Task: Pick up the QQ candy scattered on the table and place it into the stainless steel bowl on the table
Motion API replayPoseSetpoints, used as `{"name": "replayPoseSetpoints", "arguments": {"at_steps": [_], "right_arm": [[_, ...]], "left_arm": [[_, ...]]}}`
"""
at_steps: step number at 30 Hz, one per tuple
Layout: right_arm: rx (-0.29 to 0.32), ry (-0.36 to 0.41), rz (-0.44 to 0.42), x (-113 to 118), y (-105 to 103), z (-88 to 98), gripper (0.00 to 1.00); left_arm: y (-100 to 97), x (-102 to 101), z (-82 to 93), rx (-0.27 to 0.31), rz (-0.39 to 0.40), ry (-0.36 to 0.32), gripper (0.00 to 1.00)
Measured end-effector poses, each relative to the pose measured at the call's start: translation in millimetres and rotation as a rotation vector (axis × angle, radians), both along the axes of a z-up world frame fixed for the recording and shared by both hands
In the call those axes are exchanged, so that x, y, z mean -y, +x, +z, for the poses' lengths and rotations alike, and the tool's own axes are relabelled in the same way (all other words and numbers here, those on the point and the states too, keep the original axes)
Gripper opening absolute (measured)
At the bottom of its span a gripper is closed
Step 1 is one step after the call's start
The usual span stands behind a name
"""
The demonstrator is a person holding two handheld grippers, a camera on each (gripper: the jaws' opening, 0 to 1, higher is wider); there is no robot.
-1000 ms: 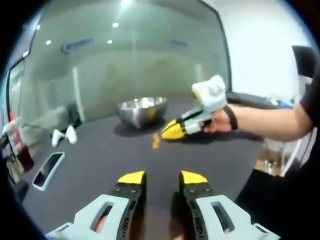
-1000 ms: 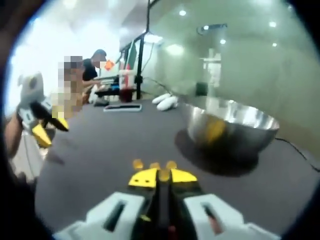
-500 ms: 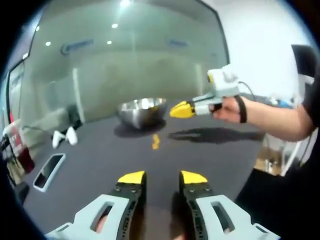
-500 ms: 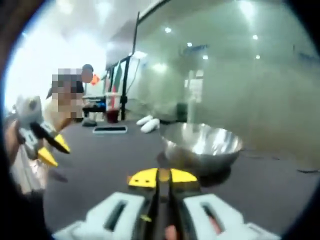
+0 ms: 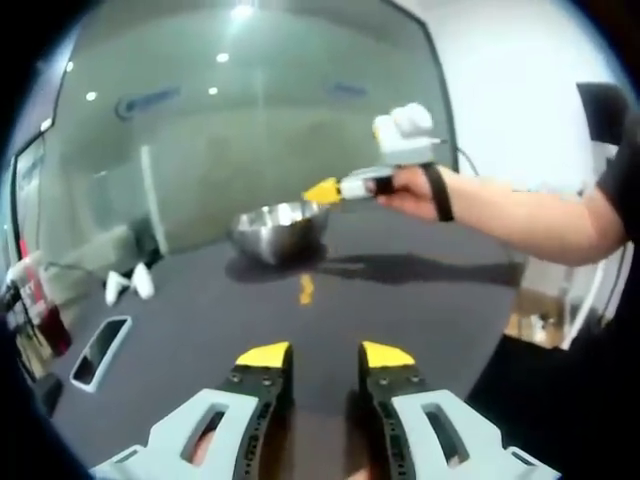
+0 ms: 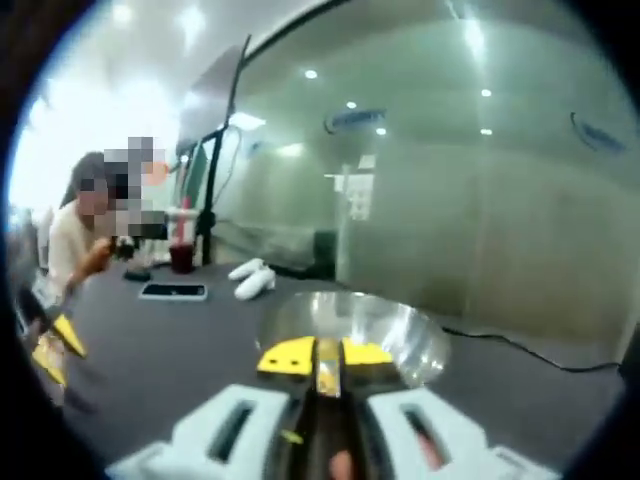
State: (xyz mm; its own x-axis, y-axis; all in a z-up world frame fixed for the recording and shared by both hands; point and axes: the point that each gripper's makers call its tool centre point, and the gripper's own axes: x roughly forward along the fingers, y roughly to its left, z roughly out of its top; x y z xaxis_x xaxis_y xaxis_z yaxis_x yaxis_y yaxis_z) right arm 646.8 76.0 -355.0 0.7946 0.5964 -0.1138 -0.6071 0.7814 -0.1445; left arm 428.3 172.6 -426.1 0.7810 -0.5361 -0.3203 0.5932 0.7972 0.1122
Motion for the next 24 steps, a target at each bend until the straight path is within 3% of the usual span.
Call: {"name": "replayPoseSetpoints", "arguments": {"at_steps": [2, 6, 8, 10, 12, 24], "right_arm": [[-0.005, 0.001, -0.003, -3, 20, 2.9, 0.09], [0.009, -0.001, -0.003, -8, 26, 12.1, 0.09], [0.015, -0.043, -0.029, -3, 35, 5.7, 0.1], [-0.026, -0.041, -0.043, 0, 42, -4.1, 0.21], [-0.06, 0.026, -0.029, 0, 37, -7.7, 0.25], [-0.088, 0.054, -0.077, 19, 28, -11.8, 0.21]], "left_arm": [[-0.6, 0, -0.6, -0.004, -0.001, -0.004, 0.28], [-1.2, -1, -3.3, -0.011, -0.001, 0.001, 0.28], [-0.6, -2, -3.1, -0.011, 0.001, -0.001, 0.28], [-0.3, -3, -2.7, -0.01, 0.003, -0.006, 0.28], [0.5, -5, -1.7, -0.002, 0.01, -0.007, 0.28], [1.6, -2, -5.7, -0.013, 0.002, -0.004, 0.28]]}}
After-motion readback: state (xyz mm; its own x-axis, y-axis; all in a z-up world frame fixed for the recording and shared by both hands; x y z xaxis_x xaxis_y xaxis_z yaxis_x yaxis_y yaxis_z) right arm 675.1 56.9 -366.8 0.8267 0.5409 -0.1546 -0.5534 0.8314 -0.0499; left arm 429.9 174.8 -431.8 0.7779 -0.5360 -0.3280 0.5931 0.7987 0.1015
